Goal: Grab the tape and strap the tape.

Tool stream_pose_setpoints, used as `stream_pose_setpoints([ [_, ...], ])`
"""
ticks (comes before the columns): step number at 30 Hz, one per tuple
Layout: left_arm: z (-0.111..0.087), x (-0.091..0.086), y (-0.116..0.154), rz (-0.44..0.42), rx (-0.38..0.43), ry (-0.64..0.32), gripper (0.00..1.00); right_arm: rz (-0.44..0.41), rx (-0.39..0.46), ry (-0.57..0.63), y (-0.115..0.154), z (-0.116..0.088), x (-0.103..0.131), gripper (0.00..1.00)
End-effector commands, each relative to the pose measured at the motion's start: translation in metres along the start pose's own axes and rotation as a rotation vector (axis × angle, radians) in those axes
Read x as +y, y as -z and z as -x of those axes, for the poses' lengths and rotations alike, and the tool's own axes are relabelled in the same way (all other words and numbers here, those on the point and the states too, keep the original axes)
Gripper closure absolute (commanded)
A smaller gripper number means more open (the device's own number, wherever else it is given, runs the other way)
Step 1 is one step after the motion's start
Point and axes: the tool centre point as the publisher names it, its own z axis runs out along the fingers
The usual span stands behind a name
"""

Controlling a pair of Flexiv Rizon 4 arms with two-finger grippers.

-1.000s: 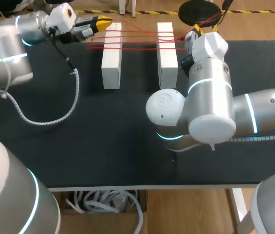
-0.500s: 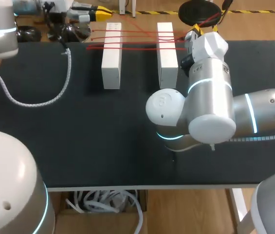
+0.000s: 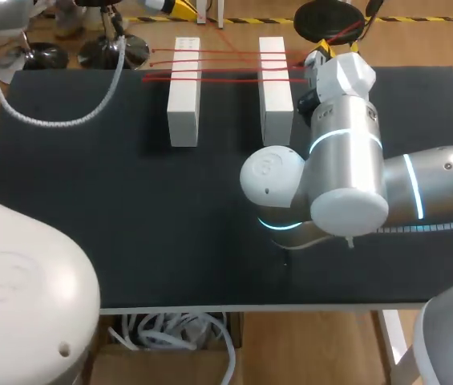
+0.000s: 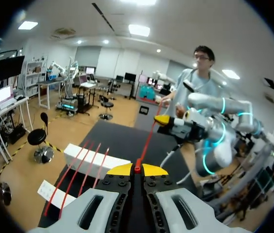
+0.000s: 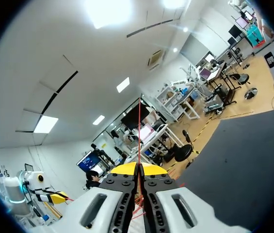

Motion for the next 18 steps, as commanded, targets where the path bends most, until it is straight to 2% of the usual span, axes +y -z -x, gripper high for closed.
stream_pose_setpoints([
  [1,0.009,-0.007,-0.002,0.652,0.026,0.139,1.0,-0.005,-0.004,0.0,0.0,-0.001,0.002,1.0],
  [3,0.009,-0.009,-0.003,0.702,0.015,0.152,1.0,-0.005,-0.004,0.0,0.0,-0.001,0.002,1.0],
  [4,0.008,-0.01,-0.003,0.695,0.001,0.13,1.0,-0.005,-0.004,0.0,0.0,-0.001,0.002,1.0],
  [7,0.007,-0.013,-0.004,0.743,-0.014,0.141,1.0,-0.005,-0.004,0.0,0.0,-0.001,0.002,1.0],
  [8,0.007,-0.015,-0.005,0.787,-0.019,0.166,1.0,-0.005,-0.004,0.0,0.0,-0.001,0.002,1.0],
  [18,-0.012,-0.036,-0.025,0.904,-0.113,0.186,1.0,-0.005,-0.004,0.0,0.0,-0.001,0.002,1.0],
])
